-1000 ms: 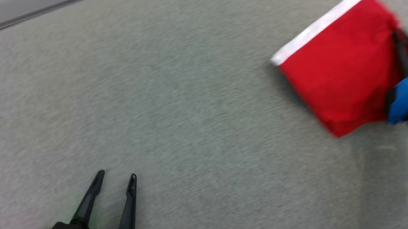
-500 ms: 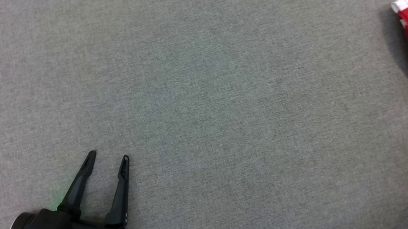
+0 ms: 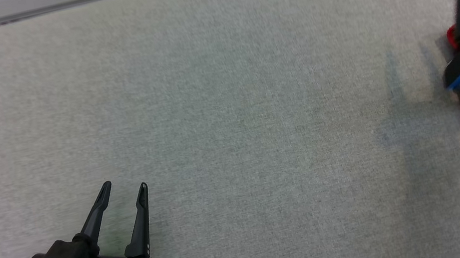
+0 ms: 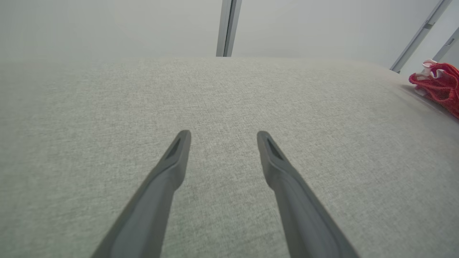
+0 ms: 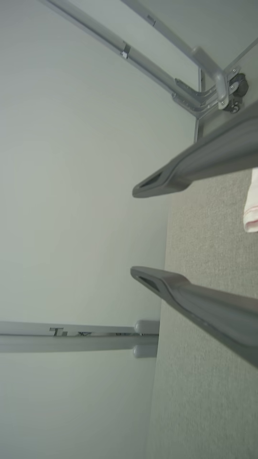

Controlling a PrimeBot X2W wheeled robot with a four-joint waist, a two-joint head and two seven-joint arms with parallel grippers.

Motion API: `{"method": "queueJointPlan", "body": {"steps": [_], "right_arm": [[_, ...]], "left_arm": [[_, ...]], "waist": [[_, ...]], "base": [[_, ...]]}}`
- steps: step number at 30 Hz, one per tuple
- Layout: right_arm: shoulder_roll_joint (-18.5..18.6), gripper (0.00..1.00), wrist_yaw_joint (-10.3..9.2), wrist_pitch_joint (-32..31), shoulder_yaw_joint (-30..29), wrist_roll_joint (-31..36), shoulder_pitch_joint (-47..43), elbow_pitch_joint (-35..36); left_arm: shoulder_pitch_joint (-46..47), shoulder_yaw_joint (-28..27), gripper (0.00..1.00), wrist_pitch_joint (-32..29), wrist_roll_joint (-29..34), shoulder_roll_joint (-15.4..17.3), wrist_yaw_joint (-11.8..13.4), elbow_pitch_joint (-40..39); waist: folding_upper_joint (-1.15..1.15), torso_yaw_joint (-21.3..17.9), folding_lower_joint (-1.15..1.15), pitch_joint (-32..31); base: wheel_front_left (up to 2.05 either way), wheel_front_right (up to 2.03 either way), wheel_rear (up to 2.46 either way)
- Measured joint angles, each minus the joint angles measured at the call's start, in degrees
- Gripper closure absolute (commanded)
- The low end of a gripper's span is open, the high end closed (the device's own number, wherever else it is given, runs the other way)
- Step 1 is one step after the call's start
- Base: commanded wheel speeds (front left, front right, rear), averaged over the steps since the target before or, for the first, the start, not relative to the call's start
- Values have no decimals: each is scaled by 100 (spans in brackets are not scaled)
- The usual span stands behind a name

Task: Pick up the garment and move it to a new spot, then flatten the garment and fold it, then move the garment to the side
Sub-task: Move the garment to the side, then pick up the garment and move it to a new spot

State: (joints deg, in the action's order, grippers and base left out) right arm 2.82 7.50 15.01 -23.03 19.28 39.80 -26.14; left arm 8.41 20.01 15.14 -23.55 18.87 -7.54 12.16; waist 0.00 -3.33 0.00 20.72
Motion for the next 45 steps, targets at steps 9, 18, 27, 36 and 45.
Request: {"method": "queueJointPlan", "body": {"steps": [9,18,27,36,45], "right_arm": [[-10,0,-1,1,1472,-1831,-1368,157],[0,0,-2,1,1924,-2419,-2448,45],[-7,0,-2,2,2208,-2919,-2992,-125],[-7,0,-2,2,2275,-2867,-3001,-133],[-4,0,-2,2,2371,-2773,-3001,-132]], "left_arm": [[-164,-515,0,0,202,-471,0,423],[-459,-1171,0,0,465,-812,1,757],[-782,-1722,0,0,855,-1157,1,967],[-840,-2018,0,0,1105,-1344,1,951],[-831,-1953,0,0,1117,-1366,1,966]], "waist": [[-1,320,-2,-740],[-1,473,-1,-1222],[-1,354,-1,-1776],[-1,224,-1,-1999],[-1,444,0,-1961]], "base": [[0,0,0],[0,0,0],[0,0,0],[0,0,0],[0,0,0]]}}
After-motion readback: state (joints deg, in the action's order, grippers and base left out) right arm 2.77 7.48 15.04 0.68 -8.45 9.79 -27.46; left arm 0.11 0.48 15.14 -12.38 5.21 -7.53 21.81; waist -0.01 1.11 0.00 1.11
